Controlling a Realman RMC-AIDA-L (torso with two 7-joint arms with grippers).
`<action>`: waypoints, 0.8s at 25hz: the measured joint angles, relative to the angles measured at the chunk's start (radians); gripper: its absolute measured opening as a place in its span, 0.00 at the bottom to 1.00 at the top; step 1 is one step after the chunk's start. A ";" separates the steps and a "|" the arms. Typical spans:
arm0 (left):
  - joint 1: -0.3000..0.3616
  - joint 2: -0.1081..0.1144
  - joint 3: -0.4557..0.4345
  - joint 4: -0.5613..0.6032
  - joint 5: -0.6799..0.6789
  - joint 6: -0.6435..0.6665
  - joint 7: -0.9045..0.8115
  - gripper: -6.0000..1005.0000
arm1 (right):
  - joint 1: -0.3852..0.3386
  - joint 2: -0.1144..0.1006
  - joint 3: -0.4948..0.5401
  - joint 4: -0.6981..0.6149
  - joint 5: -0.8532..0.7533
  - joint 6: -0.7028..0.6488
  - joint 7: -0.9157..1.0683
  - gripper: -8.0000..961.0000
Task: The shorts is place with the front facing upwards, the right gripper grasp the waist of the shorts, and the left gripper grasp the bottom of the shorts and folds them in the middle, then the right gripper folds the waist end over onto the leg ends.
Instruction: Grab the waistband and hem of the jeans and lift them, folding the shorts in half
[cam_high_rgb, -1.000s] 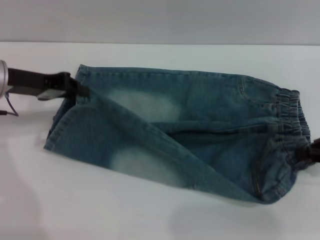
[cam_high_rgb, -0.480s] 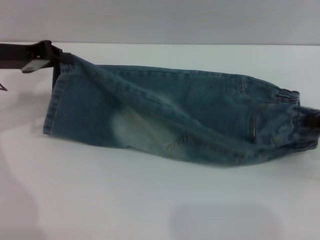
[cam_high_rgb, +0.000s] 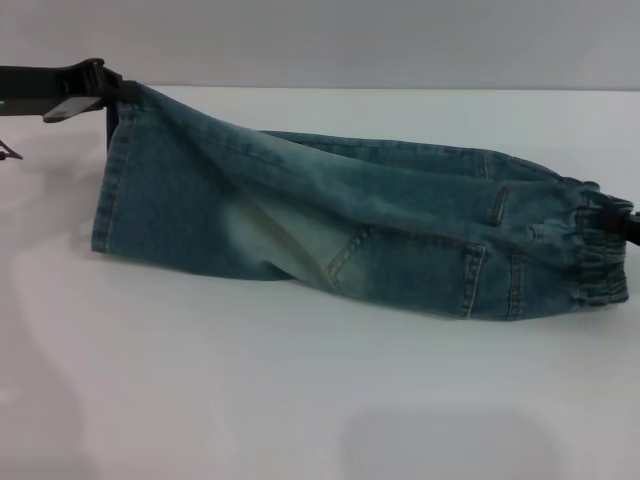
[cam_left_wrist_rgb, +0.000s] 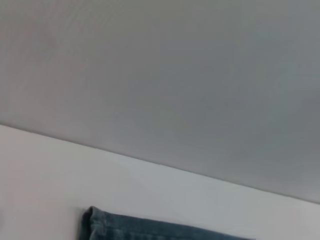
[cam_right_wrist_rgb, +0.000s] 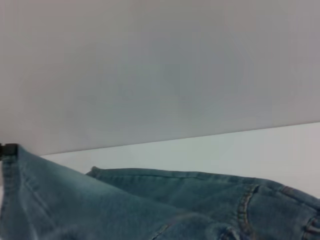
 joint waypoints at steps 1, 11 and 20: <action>-0.002 -0.002 0.019 0.000 0.001 -0.011 0.000 0.03 | 0.005 0.005 -0.002 -0.001 0.000 0.016 -0.004 0.02; -0.011 -0.034 0.137 0.004 0.010 -0.143 0.001 0.03 | 0.036 0.031 0.007 0.002 0.076 0.144 -0.068 0.01; 0.001 -0.040 0.215 -0.003 0.012 -0.263 0.001 0.04 | 0.040 0.038 0.008 0.015 0.098 0.202 -0.081 0.02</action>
